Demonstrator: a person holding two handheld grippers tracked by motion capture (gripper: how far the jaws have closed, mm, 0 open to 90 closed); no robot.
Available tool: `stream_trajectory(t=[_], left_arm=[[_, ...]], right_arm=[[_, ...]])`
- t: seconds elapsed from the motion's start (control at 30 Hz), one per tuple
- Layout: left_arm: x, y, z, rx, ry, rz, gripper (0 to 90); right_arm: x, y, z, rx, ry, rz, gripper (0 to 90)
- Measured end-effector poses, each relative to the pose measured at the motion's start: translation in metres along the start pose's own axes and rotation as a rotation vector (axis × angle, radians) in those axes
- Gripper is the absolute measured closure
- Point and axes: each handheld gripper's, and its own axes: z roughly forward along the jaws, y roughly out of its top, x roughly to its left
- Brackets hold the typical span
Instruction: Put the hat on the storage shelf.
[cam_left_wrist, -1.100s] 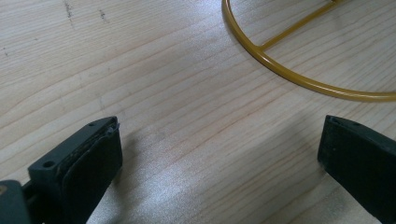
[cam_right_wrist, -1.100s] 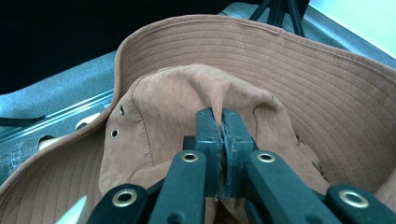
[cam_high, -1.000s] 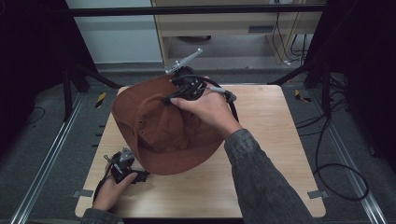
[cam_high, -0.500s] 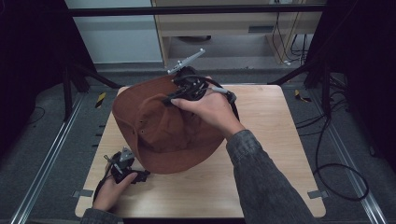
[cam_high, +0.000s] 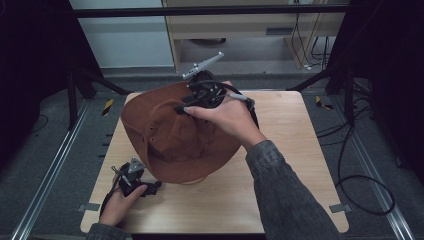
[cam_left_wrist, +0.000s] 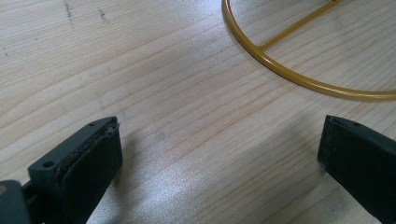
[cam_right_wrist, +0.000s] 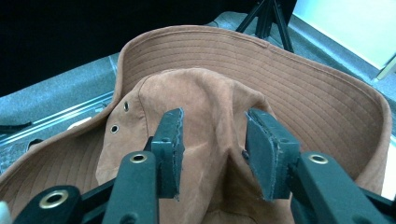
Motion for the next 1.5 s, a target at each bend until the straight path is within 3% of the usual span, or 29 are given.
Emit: stream_trajectory(t=[0.47, 0.63, 0.7, 0.87, 0.9, 0.97, 1.13, 1.5], left_arm=[[0.000, 0.000, 0.000, 0.000, -0.001, 0.002, 0.0], [0.000, 0.000, 0.000, 0.000, -0.001, 0.001, 0.0], [0.000, 0.000, 0.000, 0.000, -0.001, 0.002, 0.0], [0.000, 0.000, 0.000, 0.000, -0.001, 0.002, 0.0], [0.000, 0.000, 0.000, 0.000, -0.001, 0.002, 0.0], [0.000, 0.000, 0.000, -0.004, 0.000, 0.001, 0.0], [0.000, 0.000, 0.000, -0.004, 0.000, 0.001, 0.0], [0.000, 0.000, 0.000, -0.004, 0.000, -0.002, 0.0]], right_arm=[[0.000, -0.006, -0.018, -0.045, -0.049, 0.006, 25.8], [-0.003, -0.016, -0.036, -0.073, -0.098, 0.016, 15.5], [-0.006, -0.026, -0.051, -0.105, -0.132, 0.029, 12.6], [-0.013, -0.041, -0.070, -0.119, -0.171, 0.050, 10.4], [-0.018, -0.051, -0.081, -0.130, -0.190, 0.064, 10.3], [-0.019, -0.055, -0.084, -0.133, -0.198, 0.067, 10.1], [-0.032, -0.084, -0.108, -0.160, -0.253, 0.110, 11.9], [-0.041, -0.111, -0.128, -0.152, -0.303, 0.123, 7.6]])
